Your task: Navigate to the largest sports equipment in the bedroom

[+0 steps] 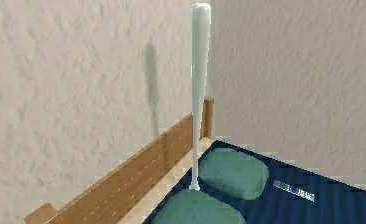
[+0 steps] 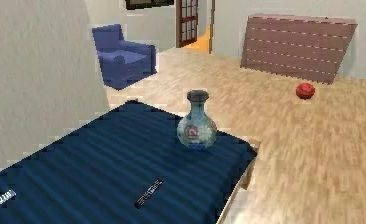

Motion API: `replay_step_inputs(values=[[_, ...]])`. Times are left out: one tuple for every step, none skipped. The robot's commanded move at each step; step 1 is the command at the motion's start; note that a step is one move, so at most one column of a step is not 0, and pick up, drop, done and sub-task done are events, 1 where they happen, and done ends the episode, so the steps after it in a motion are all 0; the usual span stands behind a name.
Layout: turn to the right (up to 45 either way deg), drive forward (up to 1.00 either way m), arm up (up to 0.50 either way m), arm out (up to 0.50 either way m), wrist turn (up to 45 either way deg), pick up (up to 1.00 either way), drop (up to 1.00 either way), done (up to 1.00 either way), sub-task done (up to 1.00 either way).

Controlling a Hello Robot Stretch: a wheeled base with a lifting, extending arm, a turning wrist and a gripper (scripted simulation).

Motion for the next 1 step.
replay_step_inputs(values=[[0.0, 0.0, 0.0, 0.0, 0.0, 0.0, 0.0, 1.0, 0.0]])
